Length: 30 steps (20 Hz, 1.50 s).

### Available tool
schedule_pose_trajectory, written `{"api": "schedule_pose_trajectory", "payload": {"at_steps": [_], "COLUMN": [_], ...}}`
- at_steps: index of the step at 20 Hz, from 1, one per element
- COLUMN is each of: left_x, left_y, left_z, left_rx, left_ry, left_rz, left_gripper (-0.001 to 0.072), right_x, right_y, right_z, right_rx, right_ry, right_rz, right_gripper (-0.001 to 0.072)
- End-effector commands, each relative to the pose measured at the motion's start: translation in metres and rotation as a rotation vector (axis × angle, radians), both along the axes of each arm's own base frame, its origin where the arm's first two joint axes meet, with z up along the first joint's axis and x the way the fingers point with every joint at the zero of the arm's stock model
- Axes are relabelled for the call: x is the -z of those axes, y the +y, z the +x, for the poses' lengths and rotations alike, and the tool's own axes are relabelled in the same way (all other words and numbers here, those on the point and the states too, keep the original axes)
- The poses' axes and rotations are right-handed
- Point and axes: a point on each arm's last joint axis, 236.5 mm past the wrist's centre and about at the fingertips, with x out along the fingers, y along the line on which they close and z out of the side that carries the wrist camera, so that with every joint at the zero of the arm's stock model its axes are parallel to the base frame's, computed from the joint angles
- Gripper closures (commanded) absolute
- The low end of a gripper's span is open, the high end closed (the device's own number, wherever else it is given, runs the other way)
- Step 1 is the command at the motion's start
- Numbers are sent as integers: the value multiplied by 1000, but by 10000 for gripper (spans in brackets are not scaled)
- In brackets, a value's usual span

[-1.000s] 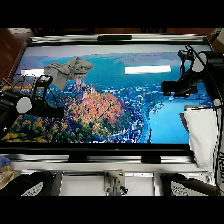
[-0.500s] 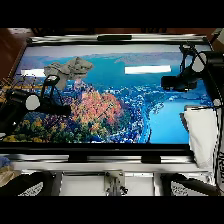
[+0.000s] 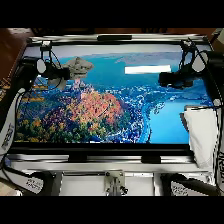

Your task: Fold the shirts.

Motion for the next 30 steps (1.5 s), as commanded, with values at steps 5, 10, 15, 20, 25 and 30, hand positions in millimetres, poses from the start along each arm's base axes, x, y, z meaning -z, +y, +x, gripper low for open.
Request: {"api": "schedule_pose_trajectory", "payload": {"at_steps": [5,10,15,20,25,30], "left_x": [73,89,111,86,-117,-360], "left_y": [66,64,65,52,-9,-82], "left_z": [34,53,57,66,90,-42], "left_rx": [-89,-77,-69,-87,31,168], "left_ry": [106,50,61,13,-434,-821], "left_rz": [115,108,112,67,42,-79], "left_gripper": [26,26,159,672,674,673], "right_x": [-1,1,3,0,-3,-86], "right_y": [27,27,31,34,30,-10], "right_z": [-8,-13,-21,-16,-13,-29], "right_rx": [-70,-78,-100,-100,-103,-90], "right_ry": [26,49,77,55,31,-162], "right_rz": [96,92,101,116,95,-79], "right_gripper": [197,197,197,197,197,197]}}
